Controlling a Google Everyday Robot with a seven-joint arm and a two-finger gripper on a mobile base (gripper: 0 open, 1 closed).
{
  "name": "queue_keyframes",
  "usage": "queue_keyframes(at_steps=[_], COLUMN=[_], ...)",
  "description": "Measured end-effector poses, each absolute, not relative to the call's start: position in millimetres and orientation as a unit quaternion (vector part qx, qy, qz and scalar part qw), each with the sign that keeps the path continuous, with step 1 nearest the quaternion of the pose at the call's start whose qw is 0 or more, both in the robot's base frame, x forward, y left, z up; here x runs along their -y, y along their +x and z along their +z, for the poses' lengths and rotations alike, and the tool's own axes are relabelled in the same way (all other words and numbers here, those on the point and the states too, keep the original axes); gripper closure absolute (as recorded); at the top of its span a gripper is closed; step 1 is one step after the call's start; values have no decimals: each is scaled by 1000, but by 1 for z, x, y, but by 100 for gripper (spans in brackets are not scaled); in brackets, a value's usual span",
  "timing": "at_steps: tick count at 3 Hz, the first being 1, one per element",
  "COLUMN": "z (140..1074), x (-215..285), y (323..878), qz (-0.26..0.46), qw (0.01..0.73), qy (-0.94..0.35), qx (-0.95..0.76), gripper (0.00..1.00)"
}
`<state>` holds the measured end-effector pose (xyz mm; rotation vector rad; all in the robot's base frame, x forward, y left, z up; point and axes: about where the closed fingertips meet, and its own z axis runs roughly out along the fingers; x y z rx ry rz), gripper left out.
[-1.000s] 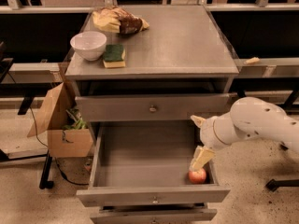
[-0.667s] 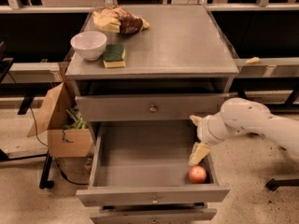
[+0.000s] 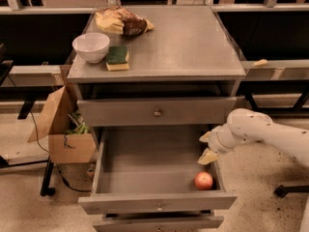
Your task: Pick apple from middle drawer and place on counter
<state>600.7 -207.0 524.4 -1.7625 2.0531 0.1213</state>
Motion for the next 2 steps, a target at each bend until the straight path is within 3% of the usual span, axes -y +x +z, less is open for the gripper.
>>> queue_keyframes(at_steps=[1,2], z=[499,478], x=[220,227], y=[594,592], qz=[56,69], qw=[208,207], qy=[-622,-615], qx=[-752,-757], gripper=[24,20])
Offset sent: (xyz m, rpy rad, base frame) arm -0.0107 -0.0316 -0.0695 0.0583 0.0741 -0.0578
